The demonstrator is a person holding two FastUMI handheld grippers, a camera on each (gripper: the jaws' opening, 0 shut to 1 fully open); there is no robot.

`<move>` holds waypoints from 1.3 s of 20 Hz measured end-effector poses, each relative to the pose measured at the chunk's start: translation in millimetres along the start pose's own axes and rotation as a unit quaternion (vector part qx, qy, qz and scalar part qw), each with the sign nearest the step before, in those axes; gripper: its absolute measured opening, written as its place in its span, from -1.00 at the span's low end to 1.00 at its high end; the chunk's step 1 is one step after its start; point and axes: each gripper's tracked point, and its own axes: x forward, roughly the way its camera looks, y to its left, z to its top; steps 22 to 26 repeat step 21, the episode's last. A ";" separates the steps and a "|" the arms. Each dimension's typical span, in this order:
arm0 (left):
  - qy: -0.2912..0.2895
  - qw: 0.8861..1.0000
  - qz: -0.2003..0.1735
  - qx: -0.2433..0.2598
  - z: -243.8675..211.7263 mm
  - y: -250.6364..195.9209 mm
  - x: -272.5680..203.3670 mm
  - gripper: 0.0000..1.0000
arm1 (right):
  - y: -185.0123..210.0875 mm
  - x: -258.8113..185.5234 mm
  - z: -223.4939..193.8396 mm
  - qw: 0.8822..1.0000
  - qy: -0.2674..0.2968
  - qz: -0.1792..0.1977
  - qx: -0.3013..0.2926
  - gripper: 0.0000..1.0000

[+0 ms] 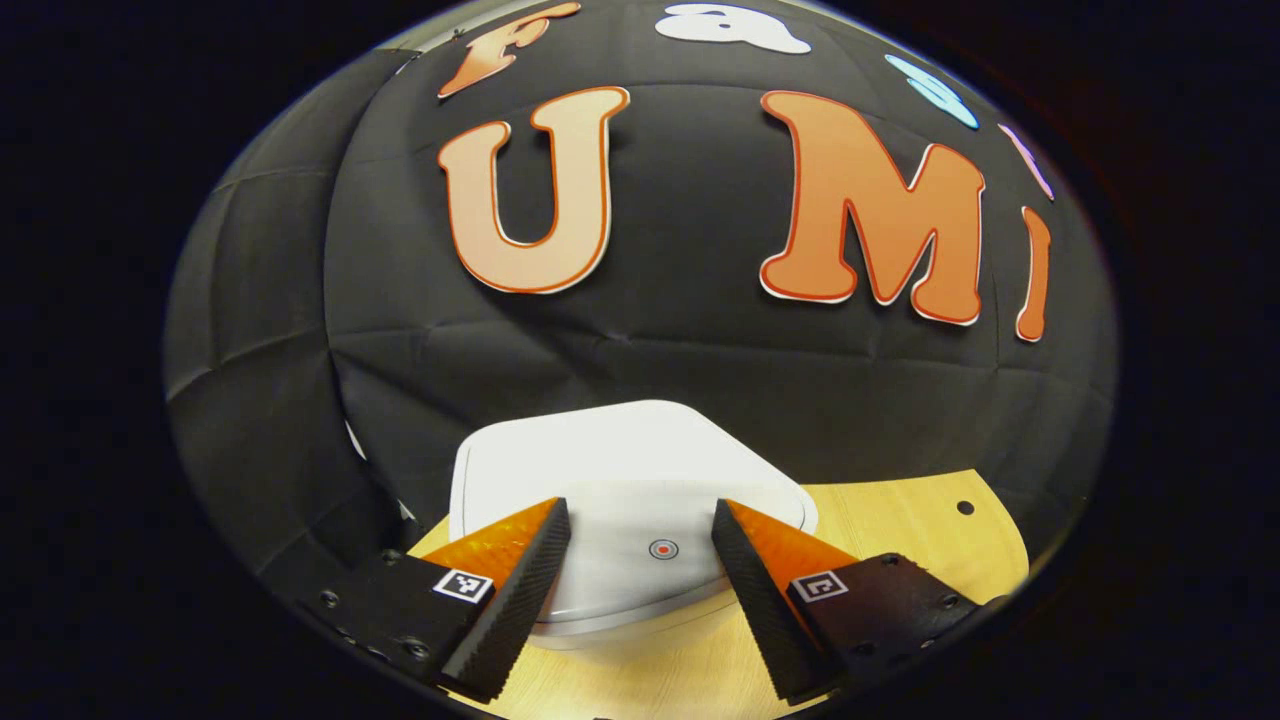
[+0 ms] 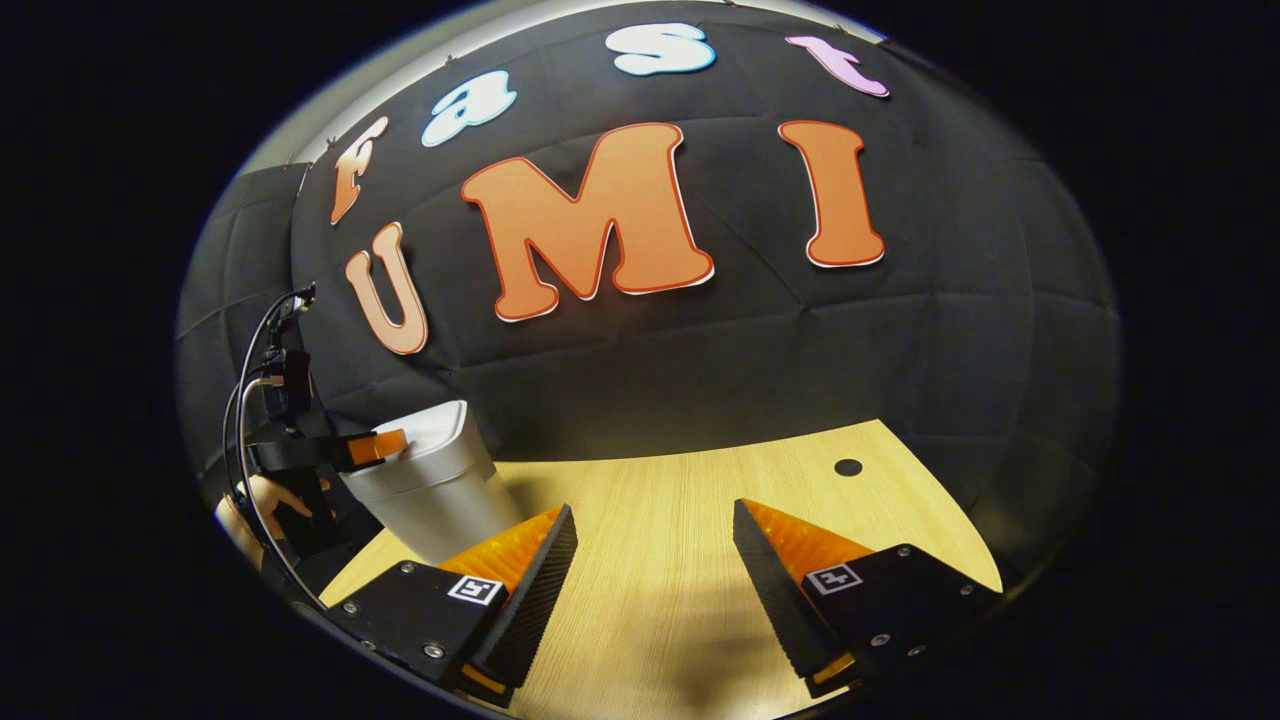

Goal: Press the lid of the desktop garbage bin to open it, pick up the crumpled paper on the desktop and throw it into the bin, then pick up the pop can on the desktop and drop it into the bin, and finally close the garbage bin lid.

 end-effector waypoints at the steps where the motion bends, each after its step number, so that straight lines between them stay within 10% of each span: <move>1: -0.010 1.000 0.000 0.000 1.8 -0.8 0.4 0.87 | 1.1 0.8 -0.7 1.000 0.001 0.000 0.000 0.88; 8: -0.032 0.998 0.025 0.040 18.8 0.9 -9.5 0.90 | 4.8 -3.3 17.2 1.000 -0.016 0.002 -0.001 0.88; 26: -0.097 0.989 -0.096 -0.048 60.2 -95.7 -138.0 0.89 | -23.8 -37.9 50.2 0.994 -0.080 -0.064 -0.041 1.00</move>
